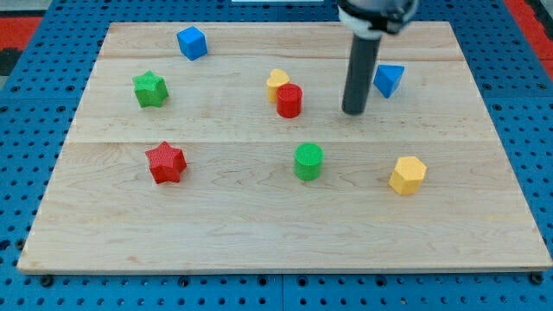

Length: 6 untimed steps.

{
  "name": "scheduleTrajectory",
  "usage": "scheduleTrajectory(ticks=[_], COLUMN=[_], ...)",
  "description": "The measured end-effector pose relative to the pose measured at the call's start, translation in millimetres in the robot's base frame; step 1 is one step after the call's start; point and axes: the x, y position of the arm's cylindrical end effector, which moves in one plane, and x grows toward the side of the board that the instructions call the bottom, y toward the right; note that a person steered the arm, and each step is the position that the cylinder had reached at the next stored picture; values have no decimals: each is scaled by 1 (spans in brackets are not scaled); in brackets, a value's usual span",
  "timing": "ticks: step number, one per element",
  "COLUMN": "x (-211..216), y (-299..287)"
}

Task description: Push red star to yellow heart

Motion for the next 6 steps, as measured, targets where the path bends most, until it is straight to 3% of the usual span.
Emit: scheduleTrajectory(ticks=[2, 3, 4, 5, 6], x=[35, 132, 149, 124, 101], y=[-147, -133, -238, -263, -245])
